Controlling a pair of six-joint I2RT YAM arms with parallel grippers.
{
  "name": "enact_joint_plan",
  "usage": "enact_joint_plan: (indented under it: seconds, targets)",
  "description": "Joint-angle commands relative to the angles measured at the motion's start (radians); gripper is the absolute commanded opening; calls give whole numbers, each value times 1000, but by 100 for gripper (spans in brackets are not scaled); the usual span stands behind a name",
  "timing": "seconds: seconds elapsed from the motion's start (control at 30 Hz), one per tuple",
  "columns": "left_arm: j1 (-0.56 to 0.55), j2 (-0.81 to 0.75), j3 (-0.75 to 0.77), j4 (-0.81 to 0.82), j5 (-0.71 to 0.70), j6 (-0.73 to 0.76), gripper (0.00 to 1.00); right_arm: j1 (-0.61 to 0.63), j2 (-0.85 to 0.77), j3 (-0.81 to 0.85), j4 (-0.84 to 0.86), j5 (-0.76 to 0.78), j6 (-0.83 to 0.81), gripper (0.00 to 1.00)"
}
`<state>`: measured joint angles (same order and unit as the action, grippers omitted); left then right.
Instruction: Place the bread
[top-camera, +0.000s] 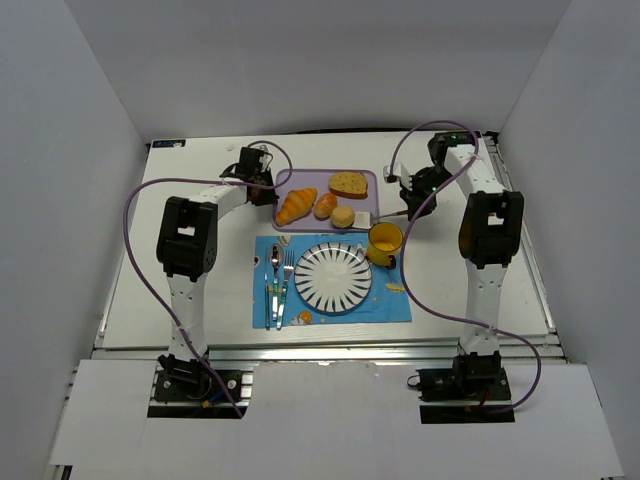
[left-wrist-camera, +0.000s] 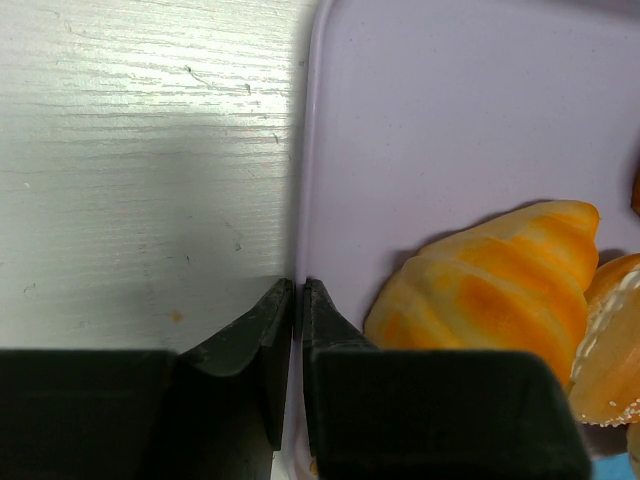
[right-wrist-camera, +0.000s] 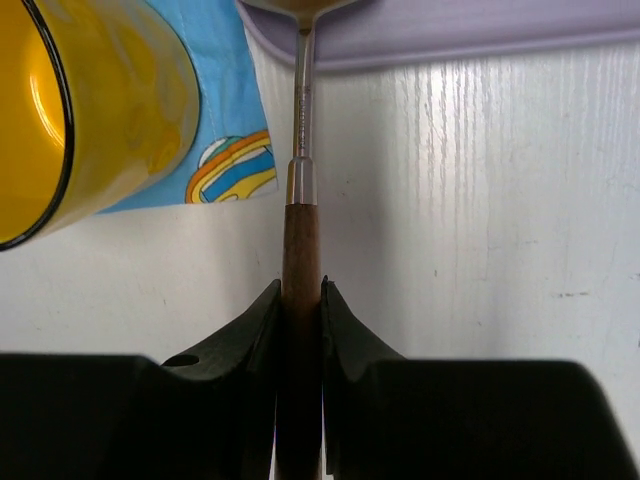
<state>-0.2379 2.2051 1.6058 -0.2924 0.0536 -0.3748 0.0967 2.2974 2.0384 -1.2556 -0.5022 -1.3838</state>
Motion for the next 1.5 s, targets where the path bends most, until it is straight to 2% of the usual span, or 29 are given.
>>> enact_joint_plan:
  seconds: [0.0, 0.37, 0.7, 1.47]
  targets:
    - [2, 30, 22, -42, -8, 2, 20, 5, -18, -4, -7, -91, 3, 0]
    - [5, 21, 26, -39, -11, 2, 20, 1, -73, 6, 67, -122, 80, 0]
    - [8, 21, 22, -36, -8, 4, 20, 5, -119, 68, 27, -107, 63, 0]
    - [6, 28, 14, -27, -3, -4, 20, 80, -154, 42, -14, -52, -207, 0]
